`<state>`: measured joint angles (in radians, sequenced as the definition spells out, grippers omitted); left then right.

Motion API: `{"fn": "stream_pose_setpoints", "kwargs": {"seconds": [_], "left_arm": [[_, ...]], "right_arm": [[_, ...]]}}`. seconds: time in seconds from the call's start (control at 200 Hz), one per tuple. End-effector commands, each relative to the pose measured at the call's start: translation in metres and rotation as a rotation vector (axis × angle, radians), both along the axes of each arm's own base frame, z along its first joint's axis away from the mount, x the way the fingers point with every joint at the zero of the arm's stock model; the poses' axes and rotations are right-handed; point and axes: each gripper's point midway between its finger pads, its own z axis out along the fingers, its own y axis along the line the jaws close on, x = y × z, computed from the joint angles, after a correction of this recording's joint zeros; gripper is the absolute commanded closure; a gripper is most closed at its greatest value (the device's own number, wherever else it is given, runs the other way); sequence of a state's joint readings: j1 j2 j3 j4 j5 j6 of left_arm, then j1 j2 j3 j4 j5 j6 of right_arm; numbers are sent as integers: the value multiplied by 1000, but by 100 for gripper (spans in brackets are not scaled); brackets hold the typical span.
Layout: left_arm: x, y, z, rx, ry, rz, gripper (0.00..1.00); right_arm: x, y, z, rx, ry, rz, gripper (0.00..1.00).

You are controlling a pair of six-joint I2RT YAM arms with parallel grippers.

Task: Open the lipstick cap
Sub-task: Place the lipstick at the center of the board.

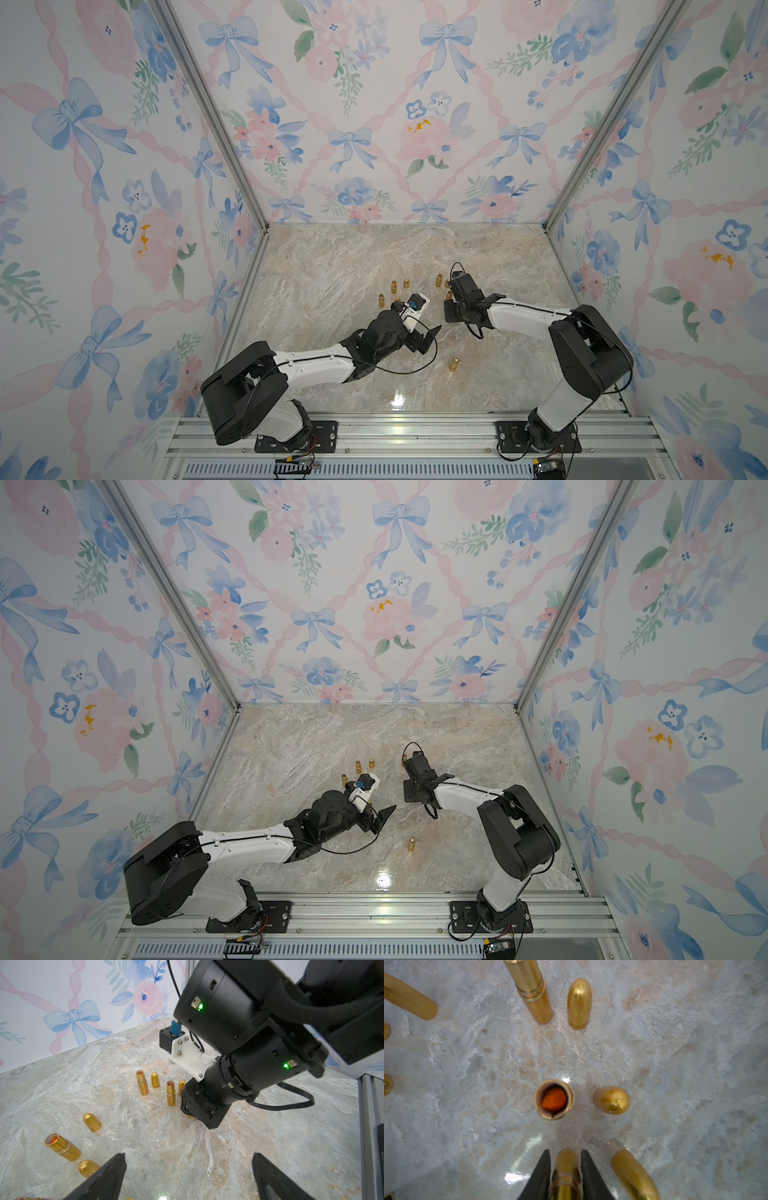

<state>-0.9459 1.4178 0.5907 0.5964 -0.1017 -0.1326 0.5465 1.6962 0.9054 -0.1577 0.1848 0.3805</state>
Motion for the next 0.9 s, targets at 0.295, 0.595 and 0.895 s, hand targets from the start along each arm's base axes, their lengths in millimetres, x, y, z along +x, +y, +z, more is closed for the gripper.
{"fn": "stream_pose_setpoints", "kwargs": {"seconds": [0.295,0.595,0.895], "left_arm": [[-1,2,-3,12,4,12,2],[-8,11,-4,4,32,13,2],[-18,19,-10,20,99,10,2]], "right_arm": [[-2,9,30,29,-24,28,57],[-23,11,73,59,29,55,46],[-75,3,113,5,152,68,41]]}}
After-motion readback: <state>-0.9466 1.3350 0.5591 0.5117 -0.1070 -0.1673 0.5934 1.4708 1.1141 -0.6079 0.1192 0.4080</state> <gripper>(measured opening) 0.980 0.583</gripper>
